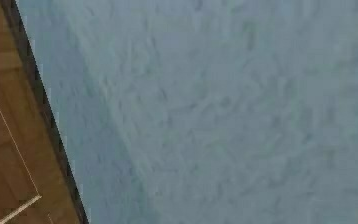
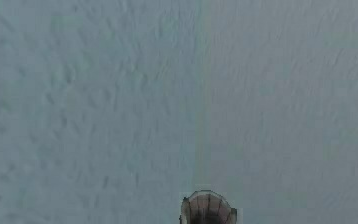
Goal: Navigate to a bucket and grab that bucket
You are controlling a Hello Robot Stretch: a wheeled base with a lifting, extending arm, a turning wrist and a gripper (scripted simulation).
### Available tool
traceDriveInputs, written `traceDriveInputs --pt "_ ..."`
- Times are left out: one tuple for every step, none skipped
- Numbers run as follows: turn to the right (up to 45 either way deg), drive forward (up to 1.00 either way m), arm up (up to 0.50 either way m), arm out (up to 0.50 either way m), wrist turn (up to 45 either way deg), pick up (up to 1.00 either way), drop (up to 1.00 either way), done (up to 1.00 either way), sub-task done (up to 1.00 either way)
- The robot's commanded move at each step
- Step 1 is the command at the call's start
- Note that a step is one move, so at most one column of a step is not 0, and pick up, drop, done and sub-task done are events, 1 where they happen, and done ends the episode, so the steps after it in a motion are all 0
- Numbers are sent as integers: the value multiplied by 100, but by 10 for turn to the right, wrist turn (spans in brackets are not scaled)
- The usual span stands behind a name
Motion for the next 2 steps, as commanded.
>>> traceDriveInputs --pt "120 0 0 0 0 0 0 0 0" --pt "0 0 22 0 0 0 0 0 0"
